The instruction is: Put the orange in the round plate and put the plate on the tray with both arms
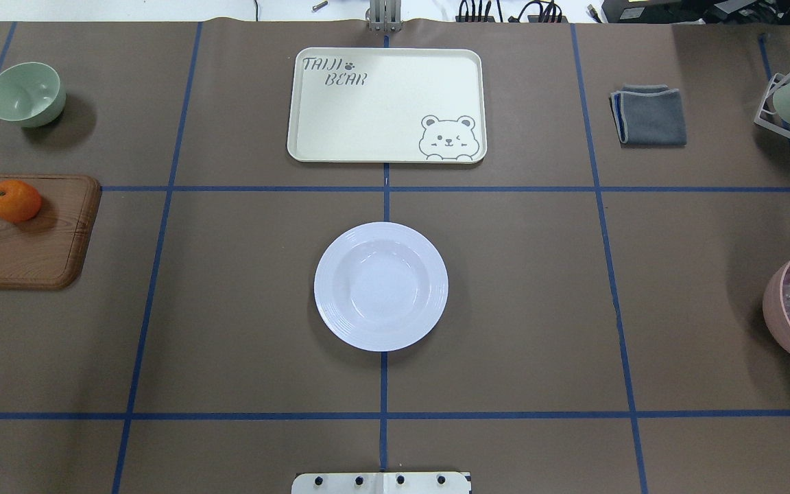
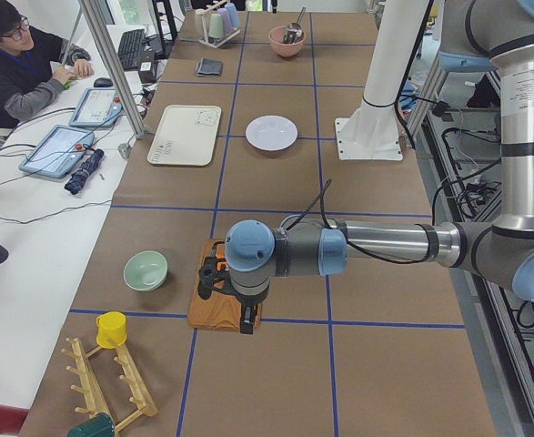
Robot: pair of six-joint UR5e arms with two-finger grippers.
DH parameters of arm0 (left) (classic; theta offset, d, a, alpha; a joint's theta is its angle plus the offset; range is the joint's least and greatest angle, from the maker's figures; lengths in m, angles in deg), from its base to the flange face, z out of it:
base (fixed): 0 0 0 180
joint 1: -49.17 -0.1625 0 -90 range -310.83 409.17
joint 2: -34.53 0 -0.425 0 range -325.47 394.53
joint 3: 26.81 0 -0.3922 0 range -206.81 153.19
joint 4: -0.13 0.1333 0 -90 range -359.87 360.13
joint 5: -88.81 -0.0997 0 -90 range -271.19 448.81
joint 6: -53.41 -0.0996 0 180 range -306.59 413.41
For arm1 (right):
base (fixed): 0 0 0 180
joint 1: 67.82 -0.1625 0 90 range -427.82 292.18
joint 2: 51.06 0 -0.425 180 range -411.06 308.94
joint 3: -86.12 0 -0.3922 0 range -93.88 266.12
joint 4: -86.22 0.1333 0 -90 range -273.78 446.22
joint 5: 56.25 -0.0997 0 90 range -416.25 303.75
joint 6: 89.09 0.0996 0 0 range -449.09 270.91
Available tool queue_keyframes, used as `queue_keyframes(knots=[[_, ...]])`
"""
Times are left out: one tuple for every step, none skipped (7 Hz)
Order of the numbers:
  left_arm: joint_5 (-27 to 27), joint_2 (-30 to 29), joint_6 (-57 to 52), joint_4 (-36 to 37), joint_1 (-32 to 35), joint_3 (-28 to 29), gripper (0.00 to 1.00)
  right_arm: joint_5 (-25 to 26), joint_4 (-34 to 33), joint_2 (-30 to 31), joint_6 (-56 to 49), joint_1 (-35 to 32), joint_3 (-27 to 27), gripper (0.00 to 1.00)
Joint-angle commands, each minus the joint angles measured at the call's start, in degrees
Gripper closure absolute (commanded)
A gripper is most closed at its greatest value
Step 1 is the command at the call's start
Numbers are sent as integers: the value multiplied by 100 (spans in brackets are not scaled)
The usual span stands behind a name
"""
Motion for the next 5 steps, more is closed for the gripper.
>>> queue_keyframes(knots=[[0,0,1,0,0,-9,2,9,0,-3,0,0,-5,0],[0,-9,1,-9,0,-26,2,17,0,-3,0,0,30,0],[0,-26,1,-287,0,-44,2,-9,0,-20,9,0,161,0],[-9,-26,10,-847,0,0,2,-26,0,-38,0,0,432,0],[0,-26,19,-1418,0,-52,2,-44,26,-177,0,0,583,0]])
